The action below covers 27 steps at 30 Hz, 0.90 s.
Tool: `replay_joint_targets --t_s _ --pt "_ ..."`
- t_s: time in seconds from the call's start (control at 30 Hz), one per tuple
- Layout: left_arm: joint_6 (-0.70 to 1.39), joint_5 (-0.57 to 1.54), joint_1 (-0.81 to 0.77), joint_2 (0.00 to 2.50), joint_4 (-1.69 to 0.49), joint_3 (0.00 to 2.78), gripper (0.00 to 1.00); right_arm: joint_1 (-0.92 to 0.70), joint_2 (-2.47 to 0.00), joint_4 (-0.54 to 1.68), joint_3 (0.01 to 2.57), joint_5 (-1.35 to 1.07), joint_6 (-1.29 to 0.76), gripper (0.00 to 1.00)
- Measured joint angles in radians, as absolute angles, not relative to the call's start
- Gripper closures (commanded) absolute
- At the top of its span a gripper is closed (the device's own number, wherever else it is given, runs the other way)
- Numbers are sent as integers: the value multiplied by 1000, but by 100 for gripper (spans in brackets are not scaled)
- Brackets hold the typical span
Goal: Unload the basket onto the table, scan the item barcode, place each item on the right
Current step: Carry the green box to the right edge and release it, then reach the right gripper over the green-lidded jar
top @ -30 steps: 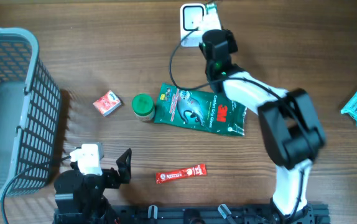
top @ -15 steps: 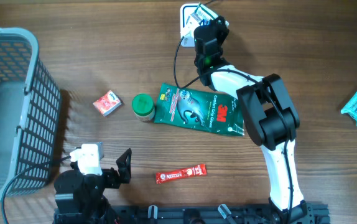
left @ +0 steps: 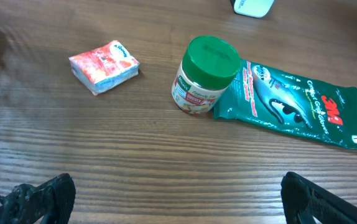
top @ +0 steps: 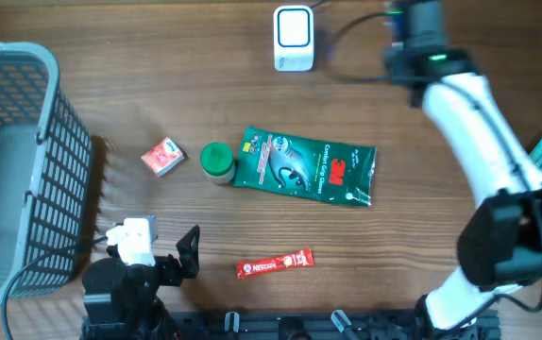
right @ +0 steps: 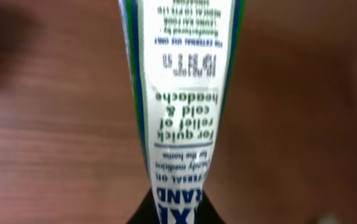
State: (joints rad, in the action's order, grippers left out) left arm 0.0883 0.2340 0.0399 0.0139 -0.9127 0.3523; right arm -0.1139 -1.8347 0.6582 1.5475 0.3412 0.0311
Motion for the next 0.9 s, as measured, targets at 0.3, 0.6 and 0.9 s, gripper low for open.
replay_joint_targets --t_s 0.3,0.6,0.9 --pt "88 234 40 14 -913 352 0 461 -1919 706 1415 86 -487 0" --pt "88 234 40 14 -913 352 0 290 -1797 1168 1502 -499 -502 0" --pt "88 234 40 14 -913 352 0 -461 -1798 944 1502 -566 -470 1"
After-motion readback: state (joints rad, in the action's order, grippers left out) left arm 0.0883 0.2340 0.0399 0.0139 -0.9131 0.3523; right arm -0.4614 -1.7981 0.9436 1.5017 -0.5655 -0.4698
